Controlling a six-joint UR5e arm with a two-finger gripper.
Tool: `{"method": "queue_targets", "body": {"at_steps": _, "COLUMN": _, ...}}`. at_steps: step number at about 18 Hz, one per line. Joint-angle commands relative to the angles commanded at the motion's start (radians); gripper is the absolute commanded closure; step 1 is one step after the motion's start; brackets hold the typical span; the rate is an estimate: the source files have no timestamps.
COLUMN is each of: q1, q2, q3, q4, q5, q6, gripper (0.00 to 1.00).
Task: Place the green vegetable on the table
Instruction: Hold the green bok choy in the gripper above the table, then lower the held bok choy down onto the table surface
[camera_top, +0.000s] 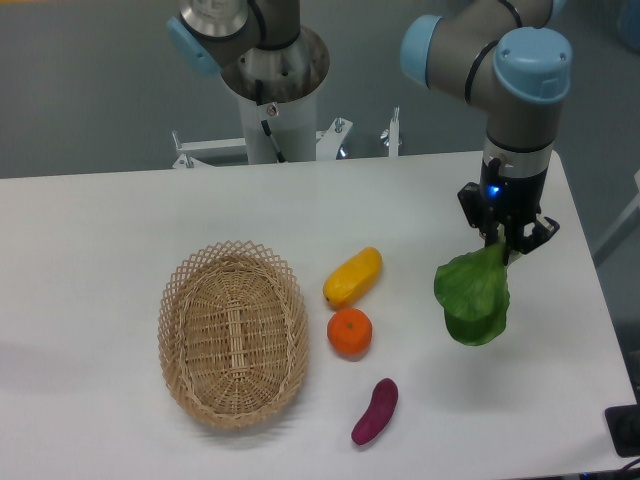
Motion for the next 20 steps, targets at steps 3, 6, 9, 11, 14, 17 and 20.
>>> {"method": "queue_targets", "body": {"at_steps": 3, "q1": 0.0, "q2": 0.0, "q3": -0.011, "q4": 0.006, "q5": 0.0, "q6": 0.0, "gripper": 0.66}}
{"method": "queue_targets", "body": {"at_steps": 6, "q1": -0.002, "q2": 0.0, "q3": -0.012, "q4": 0.008, "q5": 0.0, "q6": 0.0, "gripper": 0.66}}
{"method": "queue_targets", "body": {"at_steps": 9, "q1": 0.0, "q2": 0.0, "q3": -0.024, "q4": 0.011, "q5": 0.0, "q6": 0.0, "gripper": 0.66}}
{"method": "queue_targets", "body": {"at_steps": 11, "q1": -0.002, "q2": 0.0, "q3": -0.029, "q4": 0.014, "q5": 0.002, "q6": 0.0, "gripper": 0.66}}
{"method": "queue_targets", "body": {"at_steps": 14, "q1": -0.008, "q2": -0.002, "q3": -0.044, "q4": 0.026, "q5": 0.002, "q6": -0.003, "gripper": 0.66}}
{"method": "queue_targets", "body": {"at_steps": 17, "q1": -0.014, "q2": -0.009, "q3": -0.074, "q4": 0.081, "q5": 0.002, "q6": -0.014, "gripper": 0.66}}
{"method": "queue_targets", "body": {"at_steps": 20, "q1": -0.029, "q2": -0.035, "q3": -0.084, "q4": 0.133, "q5": 0.002, "q6": -0.063, "gripper": 0.66}}
